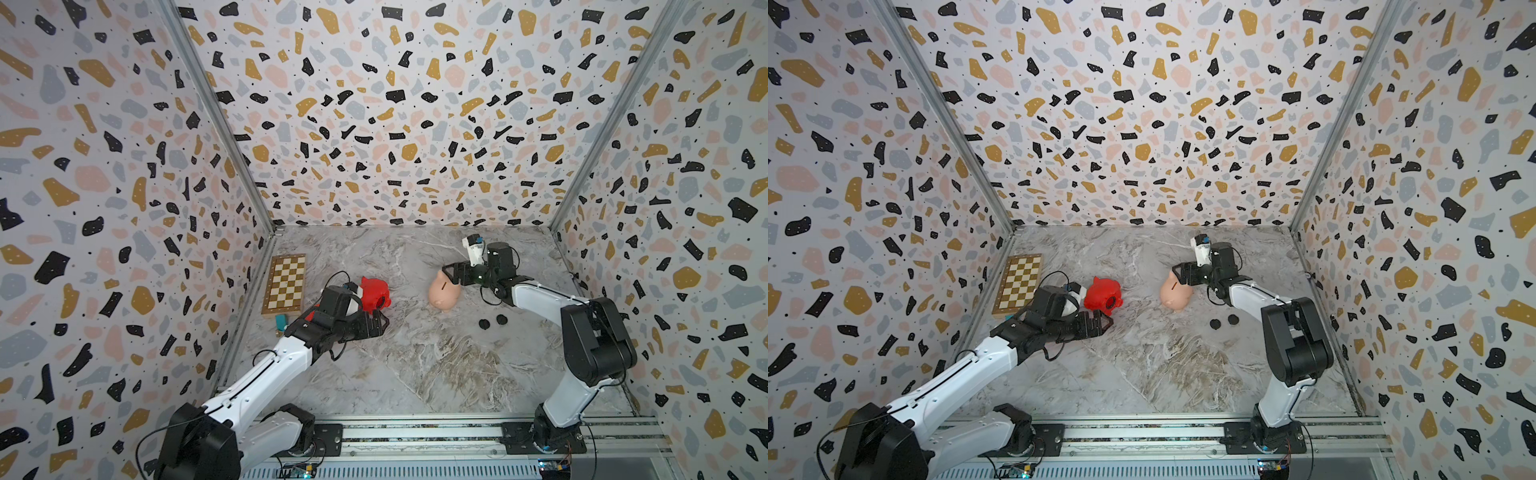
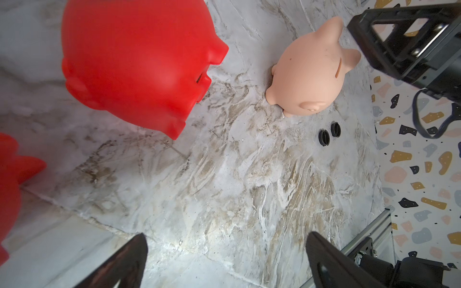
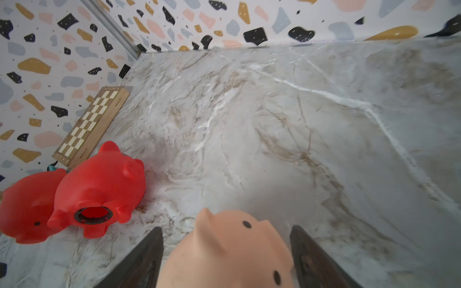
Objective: Open piggy banks
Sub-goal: Move the piggy bank to the center of the board.
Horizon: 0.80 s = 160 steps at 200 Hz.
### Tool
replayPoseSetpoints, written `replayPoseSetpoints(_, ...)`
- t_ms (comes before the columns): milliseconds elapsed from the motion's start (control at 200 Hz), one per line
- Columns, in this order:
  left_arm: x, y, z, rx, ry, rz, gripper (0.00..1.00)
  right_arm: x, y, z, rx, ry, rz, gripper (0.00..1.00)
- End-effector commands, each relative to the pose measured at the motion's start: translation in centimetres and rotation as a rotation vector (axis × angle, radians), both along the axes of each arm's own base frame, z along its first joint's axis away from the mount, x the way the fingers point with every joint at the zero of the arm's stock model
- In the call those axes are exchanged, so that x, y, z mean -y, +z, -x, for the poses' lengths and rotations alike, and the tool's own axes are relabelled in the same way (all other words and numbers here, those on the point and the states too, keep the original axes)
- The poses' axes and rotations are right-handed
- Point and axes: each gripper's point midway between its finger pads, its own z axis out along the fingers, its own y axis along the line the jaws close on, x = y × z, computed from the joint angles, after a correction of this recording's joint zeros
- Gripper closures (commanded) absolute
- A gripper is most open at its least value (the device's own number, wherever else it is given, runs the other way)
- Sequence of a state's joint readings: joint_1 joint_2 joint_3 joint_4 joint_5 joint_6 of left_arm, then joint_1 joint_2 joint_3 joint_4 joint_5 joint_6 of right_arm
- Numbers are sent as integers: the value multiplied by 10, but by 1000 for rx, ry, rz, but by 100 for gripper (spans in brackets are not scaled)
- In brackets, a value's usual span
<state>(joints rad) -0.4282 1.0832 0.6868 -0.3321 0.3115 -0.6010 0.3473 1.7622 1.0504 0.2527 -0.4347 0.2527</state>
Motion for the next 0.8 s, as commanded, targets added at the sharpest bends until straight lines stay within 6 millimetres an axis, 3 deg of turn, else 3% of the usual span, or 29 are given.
replayPoseSetpoints(0, -1, 6, -4, 37, 22, 24, 1, -16, 7, 6, 31, 40, 1, 19)
replayPoseSetpoints(270, 4, -3, -9, 29, 20, 37, 1, -33, -6, 51, 5, 83, 7, 21)
replayPoseSetpoints(461, 3, -7, -12, 26, 56, 50, 1, -43, -13, 99, -45, 105, -20, 24)
replayPoseSetpoints(586, 2, -3, -15, 45, 68, 60, 1, -44, -1, 120, -35, 105, -54, 24)
replayPoseSetpoints(796, 10, 5, -16, 66, 46, 86, 1, -25, 27, 125, 7, 32, -30, 23)
